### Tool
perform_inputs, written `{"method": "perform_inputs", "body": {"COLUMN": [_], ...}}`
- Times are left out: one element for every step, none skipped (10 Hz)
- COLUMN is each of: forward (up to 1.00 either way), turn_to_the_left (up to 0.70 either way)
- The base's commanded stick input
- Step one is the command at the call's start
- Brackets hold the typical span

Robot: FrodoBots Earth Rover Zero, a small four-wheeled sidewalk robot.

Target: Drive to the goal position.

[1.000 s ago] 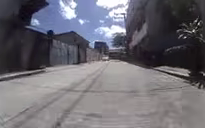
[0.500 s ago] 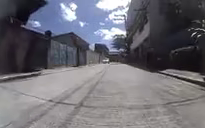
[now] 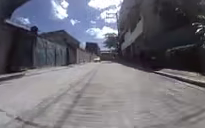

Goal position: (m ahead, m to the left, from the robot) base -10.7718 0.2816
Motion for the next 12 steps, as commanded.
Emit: {"method": "perform_inputs", "body": {"forward": [1.00, 1.00, 1.00, 1.00, 1.00, 1.00, 1.00, 1.00, 1.00, 1.00, 1.00, 1.00], "turn_to_the_left": [0.00, 0.00, 0.00, 0.00, -0.05, -0.30, -0.11, -0.20, -0.27, -0.29, -0.39, -0.17]}}
